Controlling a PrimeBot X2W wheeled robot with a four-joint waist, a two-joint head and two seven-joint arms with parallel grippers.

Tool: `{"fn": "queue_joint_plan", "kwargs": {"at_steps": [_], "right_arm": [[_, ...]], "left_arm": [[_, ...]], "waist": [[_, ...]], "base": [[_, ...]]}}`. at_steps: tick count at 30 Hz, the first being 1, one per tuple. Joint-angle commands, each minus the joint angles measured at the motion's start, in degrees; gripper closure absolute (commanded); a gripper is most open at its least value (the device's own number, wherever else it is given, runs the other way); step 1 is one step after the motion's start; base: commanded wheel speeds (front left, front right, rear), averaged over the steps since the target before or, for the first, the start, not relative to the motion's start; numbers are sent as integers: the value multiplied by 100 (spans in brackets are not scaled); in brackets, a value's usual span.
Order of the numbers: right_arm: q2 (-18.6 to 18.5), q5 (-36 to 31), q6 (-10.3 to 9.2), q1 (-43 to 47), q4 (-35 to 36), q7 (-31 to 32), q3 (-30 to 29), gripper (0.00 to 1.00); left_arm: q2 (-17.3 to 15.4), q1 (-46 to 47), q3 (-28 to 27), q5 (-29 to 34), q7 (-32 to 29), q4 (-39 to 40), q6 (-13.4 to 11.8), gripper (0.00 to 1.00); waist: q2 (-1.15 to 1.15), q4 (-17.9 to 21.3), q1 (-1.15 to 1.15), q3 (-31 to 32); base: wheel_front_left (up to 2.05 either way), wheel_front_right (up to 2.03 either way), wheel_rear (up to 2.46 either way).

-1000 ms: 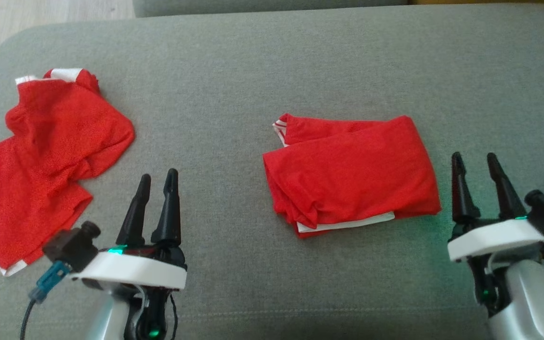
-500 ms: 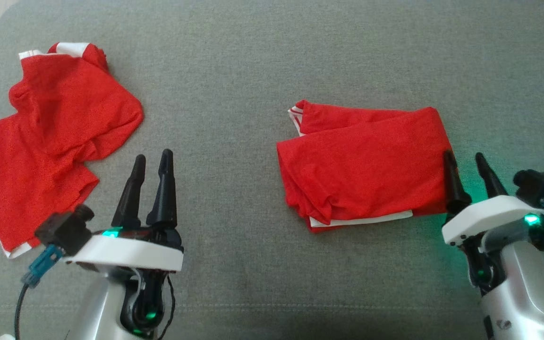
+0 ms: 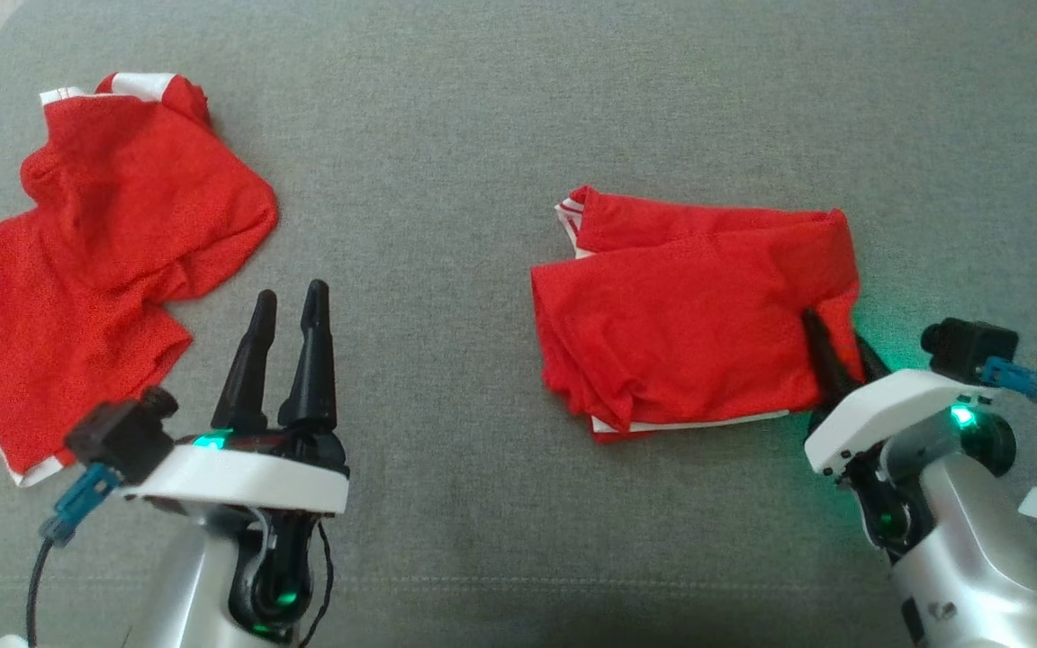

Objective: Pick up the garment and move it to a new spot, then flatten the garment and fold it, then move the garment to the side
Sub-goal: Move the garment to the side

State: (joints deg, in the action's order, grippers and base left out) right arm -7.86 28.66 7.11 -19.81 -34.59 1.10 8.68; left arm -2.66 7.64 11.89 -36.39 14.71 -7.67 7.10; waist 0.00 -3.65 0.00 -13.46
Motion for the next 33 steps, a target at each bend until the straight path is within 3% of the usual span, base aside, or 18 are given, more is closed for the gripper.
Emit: {"fn": "queue_joint_plan", "kwargs": {"at_steps": [1,5,16,24,33], "right_arm": [[-91,36,37,-145,129,-18,242,100],[-306,-76,37,-240,213,-244,463,100],[-1454,-1171,37,-1073,742,-982,1256,100],[-2309,-836,37,-1902,613,-647,1498,100],[-2792,-433,37,-2785,-387,-409,907,100]], "left_arm": [[-21,230,-223,29,29,180,32,0],[-21,216,-261,38,29,185,33,0],[-21,427,-122,198,29,478,36,0],[-21,786,-5,280,29,773,37,0],[-21,1020,122,376,29,874,38,0]], "waist": [[0,15,0,23],[0,62,0,65],[0,328,0,82],[0,564,0,-336],[0,723,0,-889]], "base": [[0,0,0],[0,0,0],[0,0,0],[0,0,0],[0,0,0]]}}
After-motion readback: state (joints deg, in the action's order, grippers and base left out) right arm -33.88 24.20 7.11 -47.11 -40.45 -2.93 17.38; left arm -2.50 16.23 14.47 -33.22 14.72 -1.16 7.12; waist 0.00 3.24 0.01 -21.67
